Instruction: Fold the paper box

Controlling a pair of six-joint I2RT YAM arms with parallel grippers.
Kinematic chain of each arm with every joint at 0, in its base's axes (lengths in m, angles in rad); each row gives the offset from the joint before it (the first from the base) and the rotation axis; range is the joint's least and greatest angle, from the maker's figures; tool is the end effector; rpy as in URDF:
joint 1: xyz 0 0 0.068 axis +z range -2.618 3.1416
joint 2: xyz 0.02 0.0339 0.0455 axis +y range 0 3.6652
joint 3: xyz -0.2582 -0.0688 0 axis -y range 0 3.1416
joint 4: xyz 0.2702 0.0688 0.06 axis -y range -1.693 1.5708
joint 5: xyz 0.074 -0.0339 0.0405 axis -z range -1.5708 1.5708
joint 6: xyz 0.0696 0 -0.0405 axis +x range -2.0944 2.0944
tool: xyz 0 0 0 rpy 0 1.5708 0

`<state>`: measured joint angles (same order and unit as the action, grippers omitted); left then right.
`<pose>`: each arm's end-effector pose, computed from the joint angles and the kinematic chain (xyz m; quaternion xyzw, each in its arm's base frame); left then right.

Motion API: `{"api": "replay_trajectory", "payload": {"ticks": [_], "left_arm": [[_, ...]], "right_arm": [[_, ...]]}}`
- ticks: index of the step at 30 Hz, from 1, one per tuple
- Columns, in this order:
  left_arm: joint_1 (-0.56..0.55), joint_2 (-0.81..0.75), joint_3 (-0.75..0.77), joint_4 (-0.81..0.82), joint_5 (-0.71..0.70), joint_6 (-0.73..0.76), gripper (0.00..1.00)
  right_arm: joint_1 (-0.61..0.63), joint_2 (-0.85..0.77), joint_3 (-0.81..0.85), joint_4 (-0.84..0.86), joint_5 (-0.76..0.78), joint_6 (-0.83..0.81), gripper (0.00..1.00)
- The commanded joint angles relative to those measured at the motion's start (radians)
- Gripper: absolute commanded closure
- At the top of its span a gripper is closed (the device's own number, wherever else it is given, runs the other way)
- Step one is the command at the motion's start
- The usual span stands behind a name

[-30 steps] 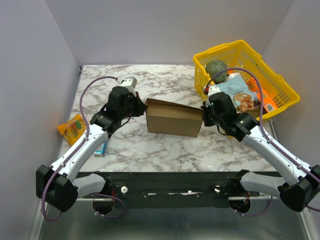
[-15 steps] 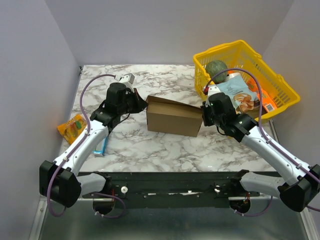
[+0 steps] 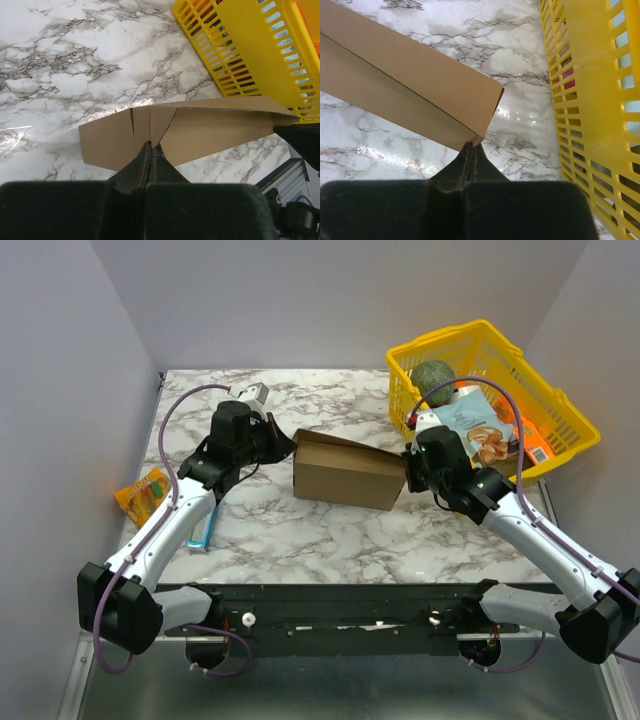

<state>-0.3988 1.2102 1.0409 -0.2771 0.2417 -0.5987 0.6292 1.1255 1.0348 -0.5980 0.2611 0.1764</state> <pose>0.3004 -0.1447 0.3076 -0.0199 0.8421 -0.3427 0.4159 0.2469 0.1575 0.2920 -0.1471 0.8862 0.0576 0.4355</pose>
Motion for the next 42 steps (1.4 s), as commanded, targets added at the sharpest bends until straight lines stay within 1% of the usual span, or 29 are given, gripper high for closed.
{"api": "replay_trajectory", "payload": {"ticks": [1,2,5,6,8,9,11,12,15,18,20,21,22,25,26,27,30,35,40,42], "left_arm": [[-0.012,-0.003,0.064,-0.04,0.05,0.048,1.0],[-0.012,-0.005,0.064,-0.068,0.044,0.062,1.0],[-0.012,0.0,0.056,-0.115,0.053,0.147,1.0],[-0.012,0.003,0.056,-0.131,0.054,0.164,1.0],[-0.014,0.009,0.062,-0.178,0.059,0.23,1.0],[-0.014,0.015,0.065,-0.194,0.053,0.246,1.0],[-0.014,0.028,0.073,-0.232,0.033,0.293,1.0],[-0.015,0.031,0.076,-0.241,0.03,0.31,1.0],[-0.014,0.038,0.082,-0.266,0.013,0.343,1.0],[-0.014,0.038,0.087,-0.269,0.011,0.35,1.0],[-0.014,0.038,0.091,-0.27,0.014,0.352,1.0],[-0.014,0.037,0.093,-0.272,0.016,0.355,1.0],[-0.014,0.04,0.096,-0.274,0.016,0.358,1.0],[-0.014,0.041,0.103,-0.283,0.016,0.366,1.0],[-0.014,0.043,0.105,-0.283,0.016,0.367,1.0],[-0.014,0.043,0.105,-0.284,0.016,0.369,1.0],[-0.014,0.045,0.107,-0.286,0.019,0.372,1.0],[-0.014,0.052,0.111,-0.289,0.025,0.378,1.0],[-0.014,0.061,0.123,-0.293,0.028,0.387,1.0],[-0.014,0.061,0.125,-0.295,0.028,0.389,1.0]], "right_arm": [[0.012,0.028,-0.038,-0.045,-0.031,0.0,0.99],[0.012,0.022,-0.033,-0.052,-0.031,0.0,0.99],[0.012,0.007,-0.007,-0.063,-0.043,-0.003,0.85],[0.012,-0.007,-0.002,-0.063,-0.046,-0.006,0.72],[0.012,-0.018,0.014,-0.062,-0.054,-0.009,0.58],[0.012,-0.029,0.021,-0.063,-0.06,-0.014,0.49],[0.012,-0.042,0.031,-0.057,-0.092,-0.02,0.41],[0.012,-0.052,0.034,-0.049,-0.106,-0.038,0.33],[0.013,-0.098,0.025,-0.008,-0.158,-0.093,0.23],[0.049,-0.15,0.013,0.03,-0.142,-0.15,0.21],[0.101,-0.187,-0.007,0.07,-0.137,-0.166,0.21],[0.125,-0.191,-0.013,0.087,-0.132,-0.219,0.22],[0.176,-0.191,-0.016,0.099,-0.128,-0.232,0.22],[0.237,-0.146,-0.009,0.141,-0.112,-0.247,0.25],[0.24,-0.129,0.007,0.158,-0.108,-0.241,0.27],[0.241,-0.083,0.013,0.167,-0.096,-0.226,0.32],[0.241,-0.015,0.022,0.23,-0.042,-0.2,0.38],[0.241,0.048,0.031,0.332,0.019,-0.189,0.41],[0.241,0.094,0.064,0.368,0.055,-0.179,0.43],[0.237,0.117,0.071,0.377,0.079,-0.141,0.43]]}}
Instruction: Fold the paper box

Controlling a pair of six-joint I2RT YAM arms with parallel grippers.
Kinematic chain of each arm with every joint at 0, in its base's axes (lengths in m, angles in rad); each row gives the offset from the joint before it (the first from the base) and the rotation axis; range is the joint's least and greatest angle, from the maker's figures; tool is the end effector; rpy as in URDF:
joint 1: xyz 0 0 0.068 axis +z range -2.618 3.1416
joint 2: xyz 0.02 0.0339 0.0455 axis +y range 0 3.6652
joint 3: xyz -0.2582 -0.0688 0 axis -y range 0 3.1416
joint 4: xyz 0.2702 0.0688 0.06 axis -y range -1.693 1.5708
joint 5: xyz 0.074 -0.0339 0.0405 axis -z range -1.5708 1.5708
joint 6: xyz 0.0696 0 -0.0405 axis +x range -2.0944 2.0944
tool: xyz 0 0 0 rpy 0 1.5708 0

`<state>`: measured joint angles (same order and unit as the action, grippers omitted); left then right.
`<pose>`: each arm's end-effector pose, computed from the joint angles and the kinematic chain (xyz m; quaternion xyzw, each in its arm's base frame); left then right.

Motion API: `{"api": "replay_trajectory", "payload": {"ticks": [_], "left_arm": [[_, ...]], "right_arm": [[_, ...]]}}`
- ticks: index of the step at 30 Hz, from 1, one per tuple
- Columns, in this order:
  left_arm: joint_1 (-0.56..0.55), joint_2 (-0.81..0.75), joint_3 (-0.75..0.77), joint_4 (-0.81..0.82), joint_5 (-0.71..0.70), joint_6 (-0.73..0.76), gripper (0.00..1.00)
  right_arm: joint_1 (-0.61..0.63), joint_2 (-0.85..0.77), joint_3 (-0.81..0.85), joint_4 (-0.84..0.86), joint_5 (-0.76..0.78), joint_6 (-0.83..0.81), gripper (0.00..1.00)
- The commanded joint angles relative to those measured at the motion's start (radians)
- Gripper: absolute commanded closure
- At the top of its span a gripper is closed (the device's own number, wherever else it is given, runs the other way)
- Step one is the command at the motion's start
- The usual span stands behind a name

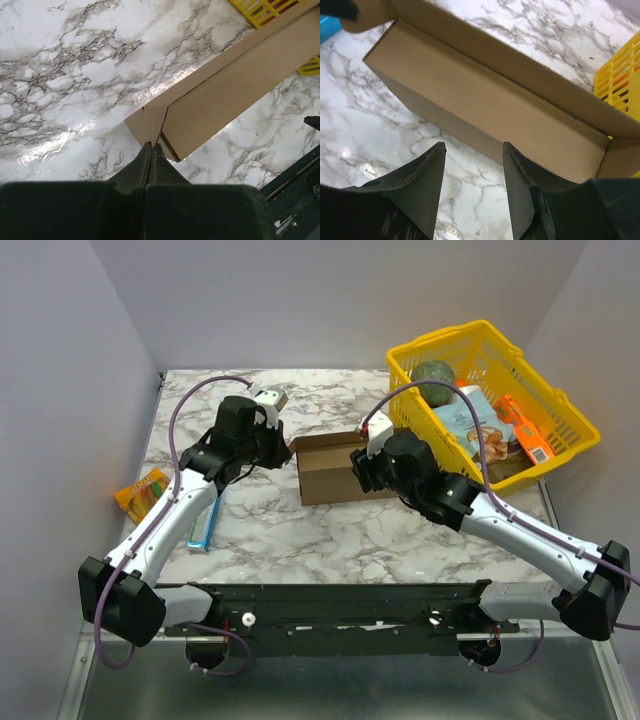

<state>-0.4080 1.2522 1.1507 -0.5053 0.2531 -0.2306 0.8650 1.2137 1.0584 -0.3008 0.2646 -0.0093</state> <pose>0.2961 -0.1470 0.3104 0.1361 0.8703 -0.2505 0.4015 0.2297 0.2414 0.3107 -0.2929 0.7917 0.1157 0.5235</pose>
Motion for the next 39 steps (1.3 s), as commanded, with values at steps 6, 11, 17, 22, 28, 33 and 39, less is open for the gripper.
{"api": "replay_trajectory", "payload": {"ticks": [6,11,17,22,28,33,39], "left_arm": [[-0.005,0.021,0.02,-0.067,0.021,0.024,1.0],[-0.005,0.023,0.029,-0.068,0.026,0.031,1.0],[-0.005,0.029,0.046,-0.068,0.029,0.011,1.0],[-0.005,0.042,0.075,-0.062,0.023,-0.079,1.0],[-0.002,0.079,0.081,0.001,0.099,-0.188,1.0],[-0.002,0.111,0.08,0.059,0.16,-0.271,1.0],[-0.002,0.105,0.066,0.083,0.132,-0.305,1.0]], "right_arm": [[-0.026,0.11,0.06,0.107,0.131,0.074,0.46],[-0.044,0.145,0.029,0.143,0.156,0.051,0.46],[-0.043,0.159,-0.021,0.146,0.156,0.054,0.47],[-0.043,0.156,-0.069,0.141,0.151,0.072,0.48],[-0.044,0.167,-0.104,0.137,0.16,0.08,0.5],[-0.044,0.165,-0.118,0.14,0.171,0.075,0.5],[-0.043,0.178,-0.121,0.152,0.159,0.068,0.51]]}}
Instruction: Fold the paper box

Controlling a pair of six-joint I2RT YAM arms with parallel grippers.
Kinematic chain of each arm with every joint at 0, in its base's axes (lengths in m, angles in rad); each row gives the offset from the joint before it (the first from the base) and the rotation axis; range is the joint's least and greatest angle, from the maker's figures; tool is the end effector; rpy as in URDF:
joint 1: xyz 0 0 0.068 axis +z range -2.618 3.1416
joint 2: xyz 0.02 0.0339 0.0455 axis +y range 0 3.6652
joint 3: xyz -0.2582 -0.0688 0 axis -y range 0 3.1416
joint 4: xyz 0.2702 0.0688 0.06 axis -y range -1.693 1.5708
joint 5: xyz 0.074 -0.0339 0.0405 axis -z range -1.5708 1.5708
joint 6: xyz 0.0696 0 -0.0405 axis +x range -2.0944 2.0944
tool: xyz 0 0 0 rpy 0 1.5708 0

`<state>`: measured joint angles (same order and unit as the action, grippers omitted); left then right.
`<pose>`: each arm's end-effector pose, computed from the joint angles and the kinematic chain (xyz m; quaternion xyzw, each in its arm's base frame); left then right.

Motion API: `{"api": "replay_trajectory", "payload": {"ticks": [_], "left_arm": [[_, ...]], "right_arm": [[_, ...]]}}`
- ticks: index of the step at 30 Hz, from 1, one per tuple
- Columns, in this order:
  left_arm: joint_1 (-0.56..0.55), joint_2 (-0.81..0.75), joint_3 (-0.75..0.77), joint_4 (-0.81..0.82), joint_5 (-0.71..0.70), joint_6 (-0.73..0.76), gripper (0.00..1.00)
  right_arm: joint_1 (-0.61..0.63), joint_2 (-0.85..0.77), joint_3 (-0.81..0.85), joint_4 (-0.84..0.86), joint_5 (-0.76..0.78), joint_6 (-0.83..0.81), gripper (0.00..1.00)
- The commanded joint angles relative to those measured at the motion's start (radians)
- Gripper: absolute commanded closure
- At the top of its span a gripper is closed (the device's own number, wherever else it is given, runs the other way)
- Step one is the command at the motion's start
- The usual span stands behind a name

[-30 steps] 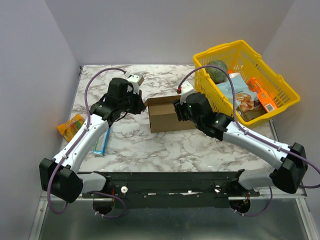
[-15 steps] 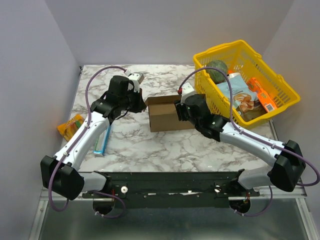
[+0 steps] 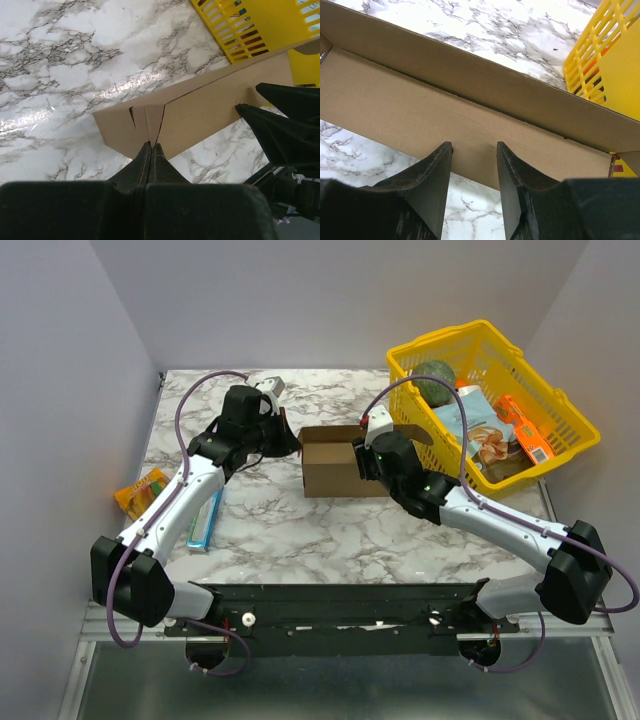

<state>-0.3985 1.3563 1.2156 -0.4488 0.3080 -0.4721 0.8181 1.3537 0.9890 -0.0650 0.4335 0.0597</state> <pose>0.3214 -0.1582 0.3093 0.0402 0.8737 -0.3190 0.3651 0.2694 0.2449 0.2682 -0.1964 0.8065 0.0603 0.5544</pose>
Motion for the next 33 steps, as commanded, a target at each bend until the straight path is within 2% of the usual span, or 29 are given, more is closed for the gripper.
{"api": "replay_trajectory", "payload": {"ticks": [1,12,25,33], "left_arm": [[-0.011,-0.003,-0.004,0.03,0.071,-0.071,1.0],[-0.014,-0.026,-0.094,0.116,0.031,-0.117,1.0],[-0.014,-0.029,-0.117,0.154,0.036,-0.14,1.0],[-0.014,-0.034,-0.149,0.154,0.013,-0.106,1.0]], "right_arm": [[0.003,0.039,-0.052,-0.082,-0.012,-0.001,0.51],[0.003,0.058,-0.05,-0.071,-0.026,0.002,0.51],[0.003,0.07,-0.053,-0.073,-0.022,0.003,0.52],[0.004,0.067,-0.049,-0.075,-0.027,0.005,0.52]]}}
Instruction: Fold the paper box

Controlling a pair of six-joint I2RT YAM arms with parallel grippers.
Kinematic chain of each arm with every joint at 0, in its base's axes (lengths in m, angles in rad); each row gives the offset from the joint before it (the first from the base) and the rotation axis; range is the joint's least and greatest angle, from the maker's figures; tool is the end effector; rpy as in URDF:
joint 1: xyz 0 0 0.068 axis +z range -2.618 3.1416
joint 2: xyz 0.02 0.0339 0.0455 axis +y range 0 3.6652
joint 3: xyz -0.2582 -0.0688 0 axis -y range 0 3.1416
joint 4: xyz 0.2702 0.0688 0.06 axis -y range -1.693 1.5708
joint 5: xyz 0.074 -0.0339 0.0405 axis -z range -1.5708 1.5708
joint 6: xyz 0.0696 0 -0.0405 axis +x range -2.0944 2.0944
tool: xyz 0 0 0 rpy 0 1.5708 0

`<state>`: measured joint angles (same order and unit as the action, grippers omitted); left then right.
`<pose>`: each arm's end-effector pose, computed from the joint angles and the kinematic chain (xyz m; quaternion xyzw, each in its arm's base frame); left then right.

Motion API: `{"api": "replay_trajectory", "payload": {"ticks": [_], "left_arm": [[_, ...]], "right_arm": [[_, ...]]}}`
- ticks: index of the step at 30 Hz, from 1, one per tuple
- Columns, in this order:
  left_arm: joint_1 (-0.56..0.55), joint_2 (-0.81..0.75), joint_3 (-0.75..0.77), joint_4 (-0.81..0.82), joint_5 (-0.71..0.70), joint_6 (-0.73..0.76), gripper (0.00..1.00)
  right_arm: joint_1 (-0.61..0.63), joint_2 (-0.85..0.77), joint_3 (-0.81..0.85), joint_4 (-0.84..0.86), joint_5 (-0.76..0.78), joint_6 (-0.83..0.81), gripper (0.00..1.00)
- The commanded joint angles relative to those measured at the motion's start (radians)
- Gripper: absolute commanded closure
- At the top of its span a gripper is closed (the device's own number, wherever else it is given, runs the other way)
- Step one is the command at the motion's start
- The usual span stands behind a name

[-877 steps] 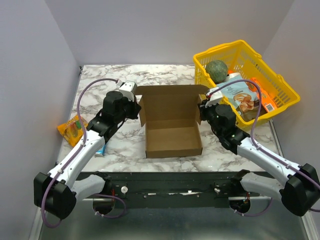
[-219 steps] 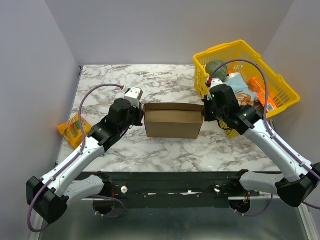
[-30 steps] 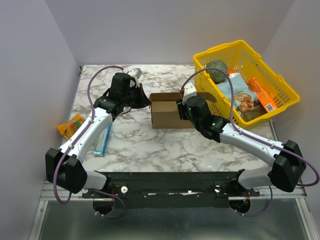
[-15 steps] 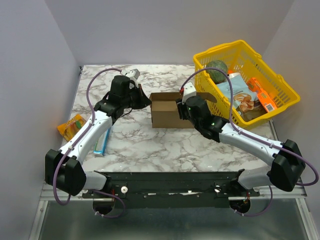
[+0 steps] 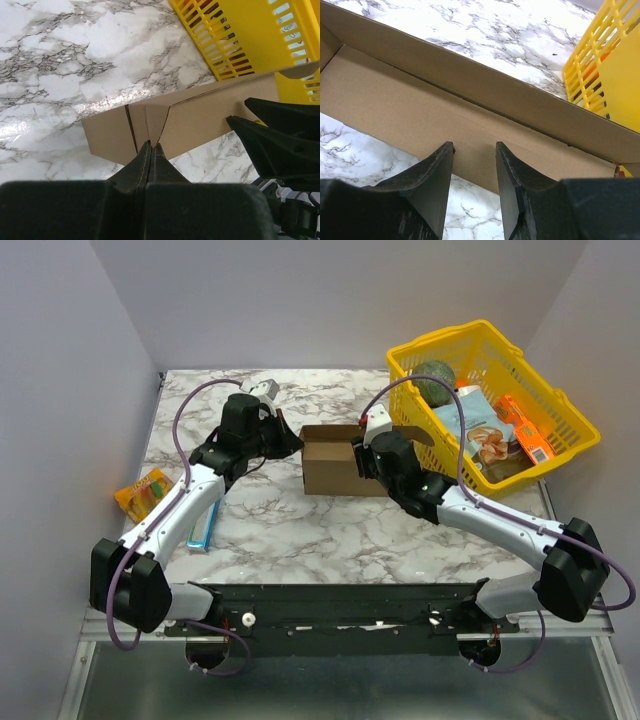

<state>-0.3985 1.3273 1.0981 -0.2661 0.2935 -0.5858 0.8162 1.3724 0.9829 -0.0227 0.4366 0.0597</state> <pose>0.3224 -0.1576 0.2943 -0.0049 0.8529 -0.3501 0.3872 0.2731 0.2475 0.2646 -0.1915 0.8030 0.0625 0.5609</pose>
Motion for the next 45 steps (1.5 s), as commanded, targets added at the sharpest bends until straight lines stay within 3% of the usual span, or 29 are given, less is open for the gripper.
{"api": "replay_trajectory", "payload": {"ticks": [1,14,27,35,45], "left_arm": [[-0.014,-0.005,-0.033,-0.031,0.023,0.012,1.0],[-0.049,-0.008,-0.044,-0.051,-0.01,0.106,1.0],[-0.108,0.01,-0.061,-0.123,-0.131,0.178,1.0],[-0.114,0.016,-0.11,-0.13,-0.125,0.254,1.0],[-0.149,0.027,-0.147,-0.104,-0.122,0.238,1.0]], "right_arm": [[0.006,0.048,-0.043,-0.117,-0.029,0.006,0.52],[0.006,0.048,-0.041,-0.121,-0.027,0.005,0.52],[0.006,0.048,-0.035,-0.134,-0.021,0.009,0.52],[0.006,0.048,-0.027,-0.148,-0.018,0.011,0.52],[0.003,0.073,-0.003,-0.166,-0.021,0.022,0.52]]}}
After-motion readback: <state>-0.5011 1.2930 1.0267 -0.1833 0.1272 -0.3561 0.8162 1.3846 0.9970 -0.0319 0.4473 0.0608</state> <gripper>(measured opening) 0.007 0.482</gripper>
